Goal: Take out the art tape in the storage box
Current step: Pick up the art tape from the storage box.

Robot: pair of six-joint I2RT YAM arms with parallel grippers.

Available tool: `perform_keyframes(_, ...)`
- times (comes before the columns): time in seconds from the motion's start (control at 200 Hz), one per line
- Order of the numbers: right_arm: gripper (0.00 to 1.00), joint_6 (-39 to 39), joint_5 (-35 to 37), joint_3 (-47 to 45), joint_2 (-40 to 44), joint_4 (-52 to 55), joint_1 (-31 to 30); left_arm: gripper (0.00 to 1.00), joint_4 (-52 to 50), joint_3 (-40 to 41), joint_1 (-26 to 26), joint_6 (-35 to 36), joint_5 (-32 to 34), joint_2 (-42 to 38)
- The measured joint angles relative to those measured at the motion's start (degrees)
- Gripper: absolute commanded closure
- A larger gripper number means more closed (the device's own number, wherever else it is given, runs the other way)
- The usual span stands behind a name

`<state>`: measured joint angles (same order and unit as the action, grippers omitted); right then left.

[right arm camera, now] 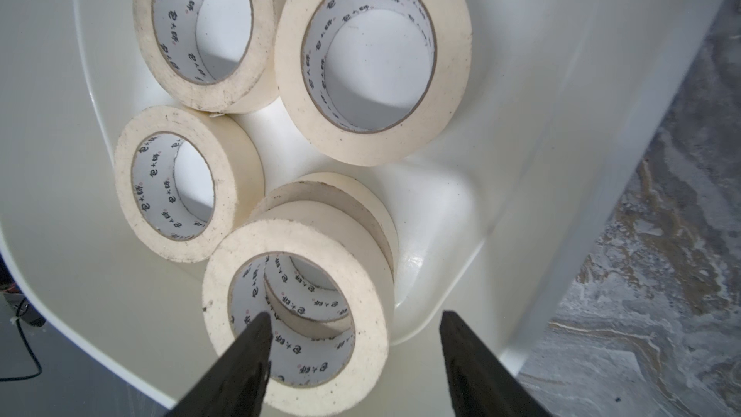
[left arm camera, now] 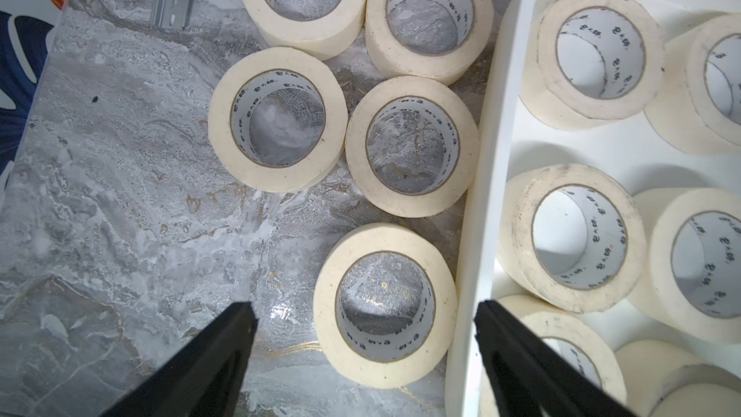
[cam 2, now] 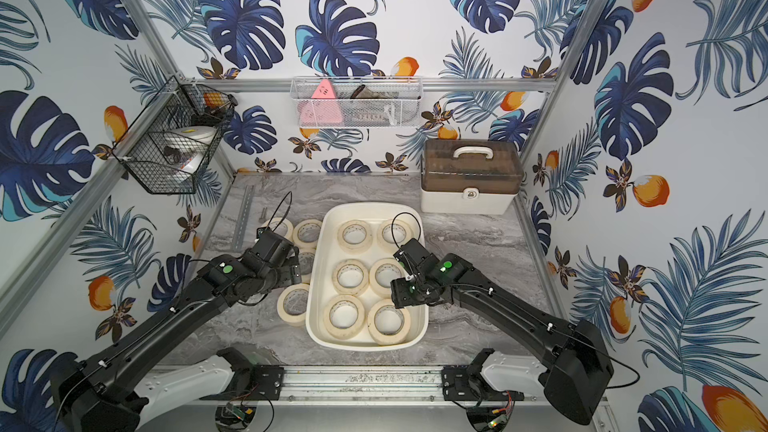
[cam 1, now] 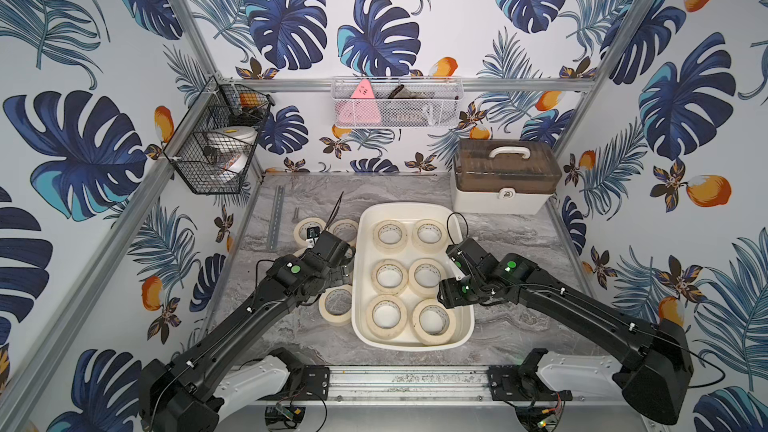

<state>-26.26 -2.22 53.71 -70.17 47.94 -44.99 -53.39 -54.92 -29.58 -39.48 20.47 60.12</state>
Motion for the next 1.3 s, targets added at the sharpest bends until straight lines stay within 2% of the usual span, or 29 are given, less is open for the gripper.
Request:
perform_keyframes(0.305, 0.38, 0.4, -2.0, -4.2, -0.2, -2.8, 0.0, 0.01, -0.4, -0.5, 0.0, 4.8, -3.6, -3.2)
perform_keyframes(0.64, 0.41, -0.3, -4.5, -8.0, 0.2, -5.7, 0.0, 0.01, -0.2, -0.4, 0.0, 5.1, -4.5, -3.3)
perform_keyframes(1.106, 0.64, -1.2, -4.0, -8.9, -2.6, -7.2, -0.2, 0.01, -0.2, -0.1, 0.0, 5.3, -5.3, -3.1)
perform_keyframes(1.301, 0.85, -1.6, -2.1, -7.9, -2.9, -7.0, -0.2, 0.01, -0.2, -0.1, 0.0, 5.3, -5.3, -3.2)
